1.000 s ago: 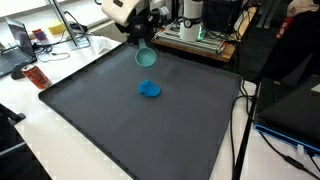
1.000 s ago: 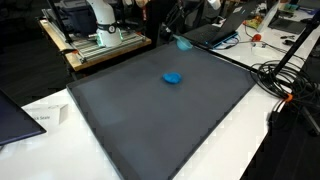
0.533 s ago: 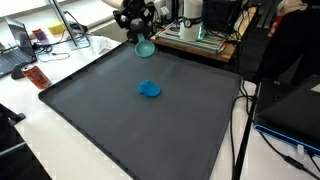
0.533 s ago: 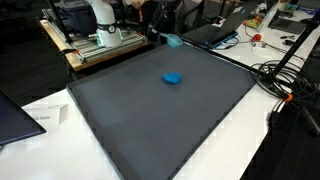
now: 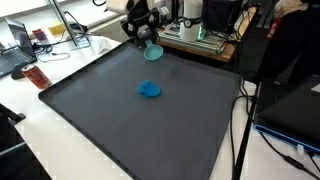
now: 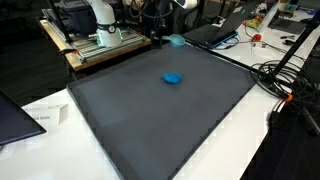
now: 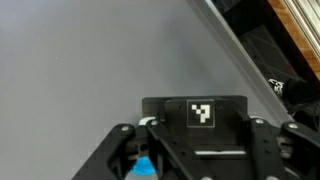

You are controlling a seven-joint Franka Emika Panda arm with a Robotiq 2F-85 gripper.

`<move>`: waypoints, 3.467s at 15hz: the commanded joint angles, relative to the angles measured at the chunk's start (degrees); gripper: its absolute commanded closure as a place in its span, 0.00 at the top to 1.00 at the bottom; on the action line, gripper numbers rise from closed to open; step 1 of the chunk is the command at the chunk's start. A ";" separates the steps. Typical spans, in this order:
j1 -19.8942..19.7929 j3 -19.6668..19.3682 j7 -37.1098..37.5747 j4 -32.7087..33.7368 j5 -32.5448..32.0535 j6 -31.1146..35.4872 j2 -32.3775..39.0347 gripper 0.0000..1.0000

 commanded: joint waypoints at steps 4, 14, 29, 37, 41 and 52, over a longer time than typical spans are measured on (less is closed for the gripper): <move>1.00 -0.46 -1.15 0.00 0.94 0.78 0.28 0.35; 6.06 2.91 6.14 -9.44 3.72 20.93 -0.78 0.35; 6.29 4.19 4.05 -11.56 9.76 30.15 1.14 0.60; 6.64 5.49 2.19 -10.44 11.49 31.88 3.21 0.35; 6.40 7.05 1.28 -9.30 12.80 35.68 5.91 0.35; 1.65 7.85 -1.29 -3.82 12.42 44.42 15.31 0.35</move>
